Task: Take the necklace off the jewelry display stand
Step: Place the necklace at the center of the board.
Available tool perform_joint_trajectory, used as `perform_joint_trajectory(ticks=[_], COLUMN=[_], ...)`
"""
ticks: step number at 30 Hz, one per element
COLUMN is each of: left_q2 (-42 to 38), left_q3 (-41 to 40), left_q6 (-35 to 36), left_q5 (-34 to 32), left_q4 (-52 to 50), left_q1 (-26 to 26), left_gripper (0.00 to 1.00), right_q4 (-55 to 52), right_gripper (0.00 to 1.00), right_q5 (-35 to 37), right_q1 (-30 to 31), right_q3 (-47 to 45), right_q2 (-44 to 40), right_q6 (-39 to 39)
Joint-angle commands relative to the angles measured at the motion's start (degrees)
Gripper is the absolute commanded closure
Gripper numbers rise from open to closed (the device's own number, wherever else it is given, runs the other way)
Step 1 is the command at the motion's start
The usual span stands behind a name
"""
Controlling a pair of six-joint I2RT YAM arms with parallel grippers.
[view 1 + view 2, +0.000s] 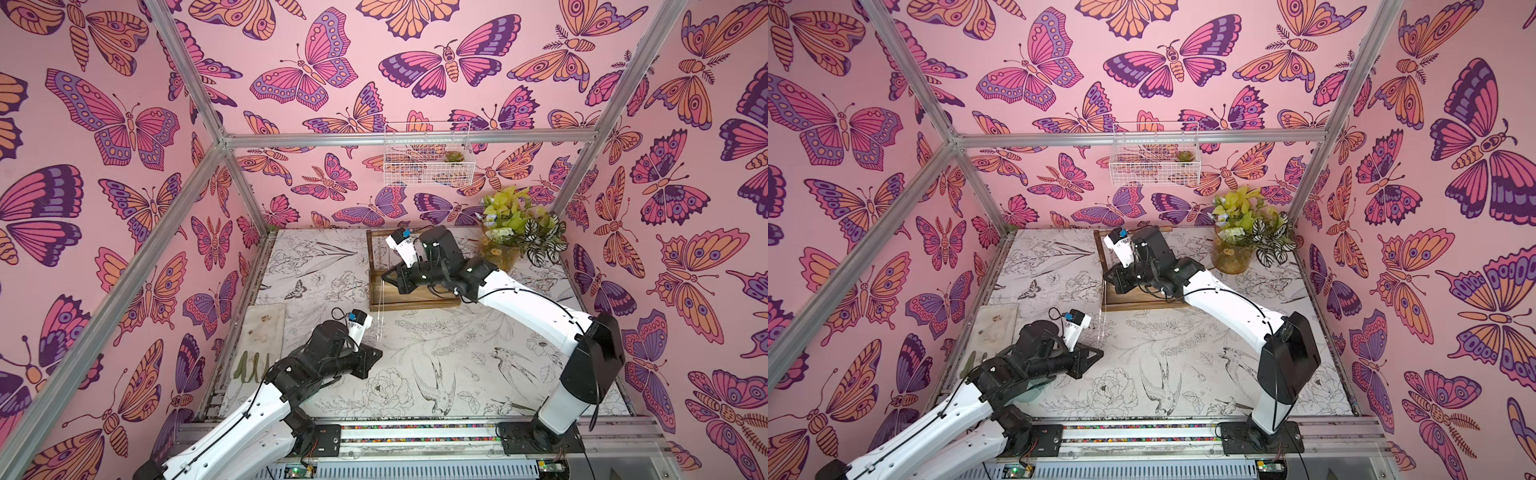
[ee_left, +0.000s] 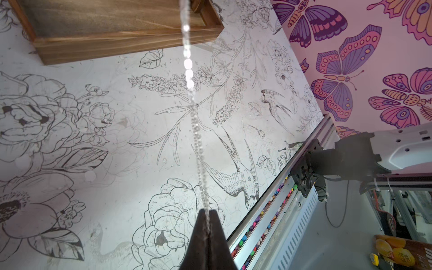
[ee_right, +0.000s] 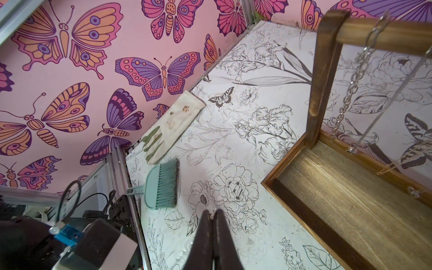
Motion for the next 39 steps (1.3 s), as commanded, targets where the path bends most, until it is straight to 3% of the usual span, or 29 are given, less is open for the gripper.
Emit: perform_joint_trajectory(ticks=[1, 7, 17, 39], left_q2=[-1.65, -3.45, -1.35, 3.72], left_q3=[-2.08, -2.66, -4.64, -8.18], left_q6=[-5.17, -8.4, -11.8, -15.94], left_q5=[-5.13, -9.05, -9.86, -10.23], left_q4=[-3.46, -9.13, -12.03, -10.93], left_q1=[-2.41, -4.56, -4.92, -5.01], left_gripper=[1.0, 1.0, 1.0, 1.0], right_q4=[3.03, 5.72, 10.01, 13.96], right_gripper=[1.0, 1.0, 1.0, 1.0], right_q5=[-1.4, -2.77, -2.45, -1.77], right_q1=[0.52, 0.84, 2.14, 3.62], right_q3=[-1.32, -1.97, -4.63, -4.51], right_q2=[1.81, 5.07, 10.13, 20.88], right_q6=[0.64, 1.07, 1.85, 3.1])
